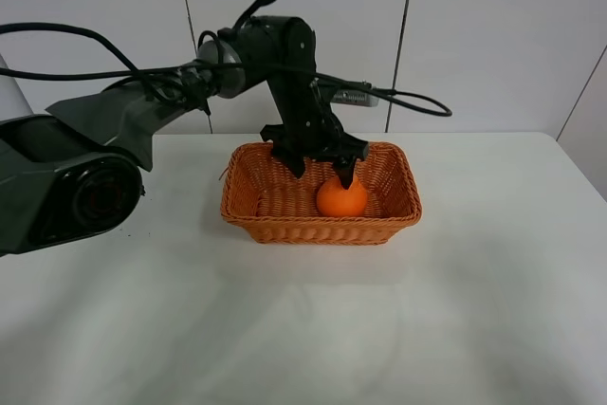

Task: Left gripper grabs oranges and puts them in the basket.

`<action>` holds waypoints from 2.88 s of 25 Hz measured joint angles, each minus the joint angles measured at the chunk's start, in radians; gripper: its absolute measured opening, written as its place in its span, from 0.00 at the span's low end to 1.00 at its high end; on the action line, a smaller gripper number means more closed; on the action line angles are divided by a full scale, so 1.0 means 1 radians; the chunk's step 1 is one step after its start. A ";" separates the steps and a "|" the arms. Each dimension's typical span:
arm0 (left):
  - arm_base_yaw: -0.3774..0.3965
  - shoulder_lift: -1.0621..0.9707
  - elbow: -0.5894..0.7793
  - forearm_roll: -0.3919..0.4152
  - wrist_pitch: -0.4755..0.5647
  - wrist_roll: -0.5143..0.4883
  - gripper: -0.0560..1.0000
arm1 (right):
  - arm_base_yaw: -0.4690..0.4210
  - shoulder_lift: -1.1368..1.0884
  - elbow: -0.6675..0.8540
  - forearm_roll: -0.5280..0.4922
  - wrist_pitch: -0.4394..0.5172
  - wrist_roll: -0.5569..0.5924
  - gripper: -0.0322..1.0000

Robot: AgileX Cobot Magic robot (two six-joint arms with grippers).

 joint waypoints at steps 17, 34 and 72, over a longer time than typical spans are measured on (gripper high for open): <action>0.325 -0.097 -0.078 -0.003 0.002 0.065 0.88 | 0.000 0.000 0.000 0.000 0.000 0.000 0.70; 0.644 -0.097 0.014 0.004 0.001 0.146 0.88 | 0.000 0.000 0.000 0.000 0.000 0.000 0.70; 0.644 -1.485 1.559 -0.003 -0.026 0.157 0.86 | 0.000 0.000 0.000 0.000 0.000 0.000 0.70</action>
